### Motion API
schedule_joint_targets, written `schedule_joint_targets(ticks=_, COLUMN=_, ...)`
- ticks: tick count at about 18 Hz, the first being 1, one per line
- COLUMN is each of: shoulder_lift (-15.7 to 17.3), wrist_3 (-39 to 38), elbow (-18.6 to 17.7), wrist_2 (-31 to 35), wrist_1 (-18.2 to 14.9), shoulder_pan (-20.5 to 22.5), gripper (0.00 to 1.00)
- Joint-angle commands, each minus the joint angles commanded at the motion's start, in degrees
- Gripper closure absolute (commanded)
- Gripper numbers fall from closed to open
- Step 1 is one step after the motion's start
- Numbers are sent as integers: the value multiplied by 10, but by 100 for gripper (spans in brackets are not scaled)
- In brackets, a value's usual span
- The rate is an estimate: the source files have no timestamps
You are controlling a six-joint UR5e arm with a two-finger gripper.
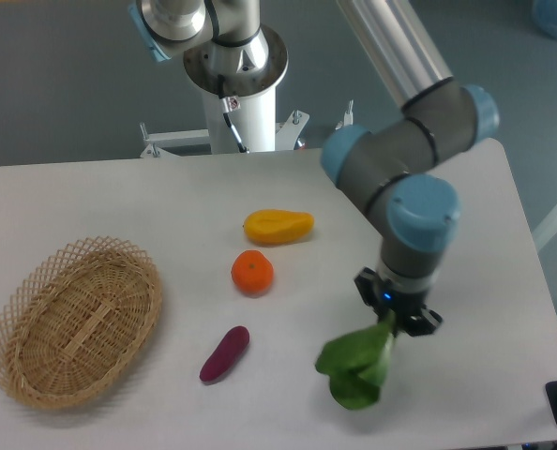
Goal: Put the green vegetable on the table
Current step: 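Carry the held green bok choy down toward the orange tangerine, then open the gripper to release the bok choy onto the table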
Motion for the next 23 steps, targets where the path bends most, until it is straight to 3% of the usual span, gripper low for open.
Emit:
schedule_joint_targets(ticks=8, shoulder_lift=33, wrist_3=99, elbow=-72, wrist_2=3, wrist_1=4, shoulder_pan=-18, gripper=84)
schedule_joint_targets(ticks=15, shoulder_lift=40, wrist_3=111, elbow=-90, wrist_2=3, wrist_1=3, shoulder_pan=-41, gripper=66)
schedule_joint_targets(ticks=17, shoulder_lift=40, wrist_3=111, elbow=-90, wrist_2=3, wrist_1=3, shoulder_pan=-41, gripper=51)
schedule_joint_targets(ticks=21, shoulder_lift=39, wrist_3=111, elbow=-85, wrist_2=1, wrist_1=3, shoulder_pan=-41, gripper=3)
schedule_joint_targets(ticks=23, shoulder_lift=36, wrist_3=104, elbow=-75, wrist_2=1, wrist_1=2, shoulder_pan=-41, gripper=0)
